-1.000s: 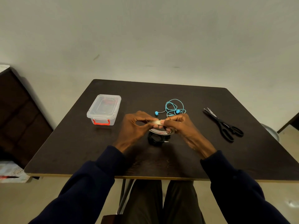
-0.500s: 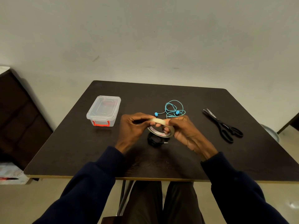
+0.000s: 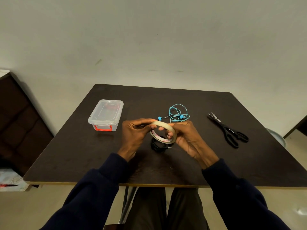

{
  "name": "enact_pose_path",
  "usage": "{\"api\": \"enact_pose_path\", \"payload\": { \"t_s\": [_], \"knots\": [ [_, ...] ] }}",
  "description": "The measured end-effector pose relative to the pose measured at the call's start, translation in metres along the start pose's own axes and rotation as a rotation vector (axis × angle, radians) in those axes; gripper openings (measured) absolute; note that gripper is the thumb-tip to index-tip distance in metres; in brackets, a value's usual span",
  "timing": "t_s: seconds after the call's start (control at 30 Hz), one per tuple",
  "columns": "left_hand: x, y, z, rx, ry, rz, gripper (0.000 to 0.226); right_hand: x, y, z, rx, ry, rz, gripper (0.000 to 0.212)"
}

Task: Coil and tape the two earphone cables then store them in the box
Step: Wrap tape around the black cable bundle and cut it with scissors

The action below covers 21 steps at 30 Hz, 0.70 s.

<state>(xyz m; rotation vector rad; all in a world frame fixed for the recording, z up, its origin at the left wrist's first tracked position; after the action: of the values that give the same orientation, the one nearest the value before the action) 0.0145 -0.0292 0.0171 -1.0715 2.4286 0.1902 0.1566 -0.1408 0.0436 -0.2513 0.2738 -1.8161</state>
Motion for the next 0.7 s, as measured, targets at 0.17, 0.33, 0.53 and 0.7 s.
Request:
{"api": "enact_pose_path", "payload": {
  "t_s": [0.17, 0.33, 0.53, 0.7],
  "knots": [
    [-0.001, 0.006, 0.0, -0.046, -0.024, 0.012, 0.021, -0.003, 0.0, 0.005, -0.012, -0.016, 0.021, 0.028],
    [0.0, 0.005, 0.001, -0.026, -0.015, 0.003, 0.022, -0.008, -0.001, 0.002, 0.051, -0.02, -0.062, 0.029],
    [0.003, 0.003, 0.009, 0.04, 0.028, -0.059, 0.025, -0.002, -0.004, 0.001, 0.001, -0.024, 0.08, 0.027],
    [0.005, 0.001, 0.013, 0.118, 0.082, -0.124, 0.025, -0.001, -0.007, 0.002, -0.001, -0.007, 0.158, 0.032]
  ]
}}
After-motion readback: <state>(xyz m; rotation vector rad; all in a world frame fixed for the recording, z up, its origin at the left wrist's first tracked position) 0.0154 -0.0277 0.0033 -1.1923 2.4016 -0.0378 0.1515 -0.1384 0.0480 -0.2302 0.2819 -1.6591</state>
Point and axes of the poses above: each hand's wrist, its own x-axis away from the middle knuckle, its own y-axis out of the back of the hand, z = x × y, the point moved 2 cm from there along -x, towards the middle knuckle, and after that the axes turned 8 degrees about z, right-handed, at the moved point
